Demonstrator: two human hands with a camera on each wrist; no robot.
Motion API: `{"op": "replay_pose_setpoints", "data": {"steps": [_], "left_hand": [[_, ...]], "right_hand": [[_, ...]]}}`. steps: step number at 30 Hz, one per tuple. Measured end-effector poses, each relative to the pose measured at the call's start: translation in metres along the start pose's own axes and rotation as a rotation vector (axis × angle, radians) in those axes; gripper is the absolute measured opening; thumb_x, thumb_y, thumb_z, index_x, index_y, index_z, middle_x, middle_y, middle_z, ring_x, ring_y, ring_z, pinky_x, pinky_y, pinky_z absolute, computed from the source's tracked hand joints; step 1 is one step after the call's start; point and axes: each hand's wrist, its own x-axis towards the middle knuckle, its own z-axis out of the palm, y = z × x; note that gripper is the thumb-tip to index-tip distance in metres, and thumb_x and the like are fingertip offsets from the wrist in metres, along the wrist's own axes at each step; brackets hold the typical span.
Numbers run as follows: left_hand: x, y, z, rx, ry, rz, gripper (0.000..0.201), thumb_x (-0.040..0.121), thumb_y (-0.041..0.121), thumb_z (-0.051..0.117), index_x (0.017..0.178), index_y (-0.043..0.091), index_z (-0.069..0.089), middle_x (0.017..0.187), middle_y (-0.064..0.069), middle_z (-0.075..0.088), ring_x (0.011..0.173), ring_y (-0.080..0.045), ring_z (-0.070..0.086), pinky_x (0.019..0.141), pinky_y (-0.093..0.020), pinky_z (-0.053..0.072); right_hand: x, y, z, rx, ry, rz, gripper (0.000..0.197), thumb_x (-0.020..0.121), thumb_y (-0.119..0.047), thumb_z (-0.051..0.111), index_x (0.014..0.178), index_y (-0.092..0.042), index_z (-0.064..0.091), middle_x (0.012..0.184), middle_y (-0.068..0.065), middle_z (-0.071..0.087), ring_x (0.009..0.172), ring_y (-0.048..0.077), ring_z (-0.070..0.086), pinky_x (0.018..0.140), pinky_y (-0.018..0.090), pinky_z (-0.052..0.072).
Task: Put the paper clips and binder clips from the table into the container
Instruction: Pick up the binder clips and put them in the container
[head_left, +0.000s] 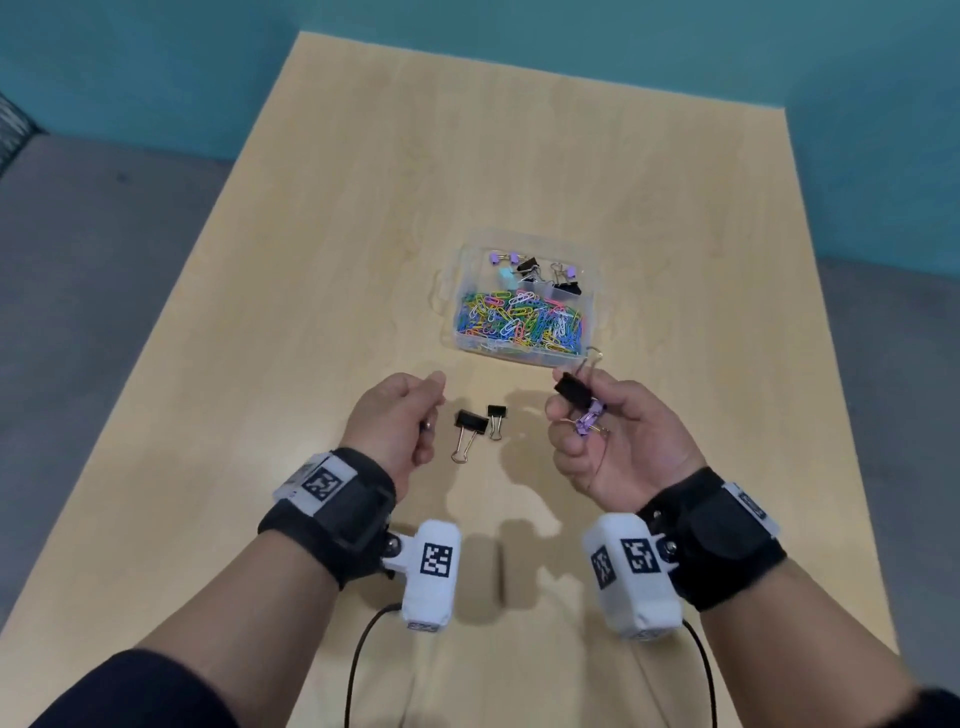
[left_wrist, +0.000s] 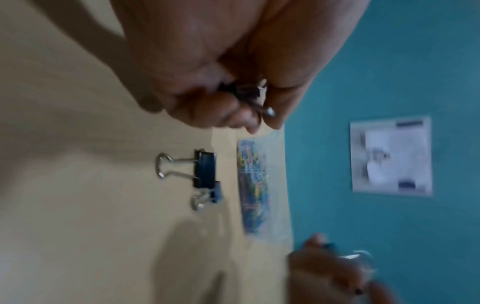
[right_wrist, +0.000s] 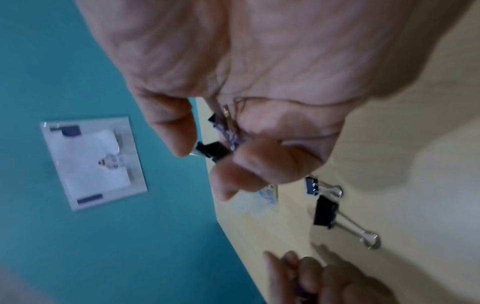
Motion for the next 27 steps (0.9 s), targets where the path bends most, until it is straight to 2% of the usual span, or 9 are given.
{"op": "replay_pose_setpoints", "data": {"steps": [4,7,9,12,14,17,21,24,27], "left_hand": [[0.004,0.003,0.012,1.034,0.104,0.312,0.046,0.079,0.060,0.058,0.077,0.016,0.047,0.064,0.003,0.054,0.062,-0.022,0.051,0.054,-0.032,0.037],[0.001,0.004,0.026,1.403,0.020,0.387,0.059,0.071,0.073,0.055,0.087,0.021,0.033,0.070,0.004,0.051,0.065,-0.026,0.049,0.055,-0.032,0.036],[0.003,0.002,0.031,1.520,-0.034,0.449,0.053,0.078,0.067,0.053,0.088,0.023,0.025,0.080,0.000,0.059,0.069,-0.028,0.053,0.056,-0.032,0.036],[0.006,0.001,0.028,1.540,-0.090,0.501,0.037,0.088,0.053,0.048,0.089,0.028,0.022,0.091,-0.001,0.065,0.079,-0.029,0.060,0.057,-0.031,0.034],[0.008,0.003,0.024,1.503,-0.106,0.492,0.032,0.086,0.050,0.049,0.086,0.028,0.025,0.081,0.000,0.061,0.076,-0.030,0.057,0.057,-0.031,0.034],[0.011,0.006,0.016,1.360,-0.090,0.398,0.028,0.078,0.045,0.050,0.077,0.025,0.030,0.065,0.005,0.048,0.065,-0.026,0.050,0.055,-0.032,0.033],[0.018,0.005,-0.002,0.883,-0.020,0.235,0.025,0.066,0.043,0.054,0.072,0.020,0.046,0.054,0.000,0.061,0.057,-0.020,0.058,0.060,-0.037,0.046],[0.026,0.014,-0.014,0.563,0.076,0.193,0.031,0.062,0.044,0.061,0.066,0.016,0.049,0.046,0.002,0.058,0.051,-0.021,0.052,0.061,-0.045,0.047],[0.031,0.043,-0.006,0.594,0.091,0.278,0.030,0.066,0.041,0.063,0.068,0.014,0.049,0.048,0.002,0.058,0.051,-0.022,0.052,0.058,-0.037,0.043]], "right_hand": [[0.010,-0.007,0.009,0.042,0.049,-0.054,0.004,0.085,-0.020,0.055,0.085,-0.016,0.055,0.078,0.010,0.064,0.048,0.015,0.045,0.042,0.020,0.032],[0.020,-0.013,0.016,-0.167,0.104,-0.093,0.019,0.090,-0.007,0.047,0.091,-0.017,0.064,0.074,0.009,0.063,0.046,0.014,0.044,0.042,0.018,0.028],[0.024,-0.013,0.018,-0.264,0.106,-0.086,0.026,0.091,-0.004,0.046,0.099,-0.018,0.066,0.072,0.006,0.060,0.046,0.013,0.042,0.043,0.018,0.026],[0.028,-0.009,0.021,-0.271,0.105,-0.038,0.015,0.091,-0.008,0.054,0.085,-0.019,0.063,0.074,0.005,0.059,0.045,0.012,0.042,0.041,0.017,0.025],[0.033,-0.004,0.023,-0.318,0.159,-0.028,0.023,0.088,-0.016,0.064,0.070,-0.021,0.052,0.071,0.005,0.058,0.042,0.010,0.039,0.038,0.016,0.024],[0.045,0.006,0.030,-0.809,0.330,-0.149,0.039,0.083,-0.026,0.071,0.063,-0.021,0.038,0.058,0.002,0.050,0.042,0.014,0.035,0.041,0.021,0.027],[0.064,0.020,0.038,-1.711,0.319,-0.192,0.027,0.087,-0.043,0.056,0.084,-0.021,0.039,0.073,-0.003,0.056,0.068,0.023,0.054,0.061,0.035,0.042],[0.078,0.031,0.041,-1.969,0.303,-0.157,0.025,0.092,-0.038,0.047,0.102,-0.020,0.033,0.076,0.002,0.053,0.075,0.029,0.058,0.060,0.036,0.038],[0.083,0.035,0.044,-2.035,0.324,-0.106,0.035,0.088,-0.018,0.048,0.120,-0.014,0.034,0.074,0.003,0.050,0.074,0.031,0.058,0.060,0.035,0.039]]}}
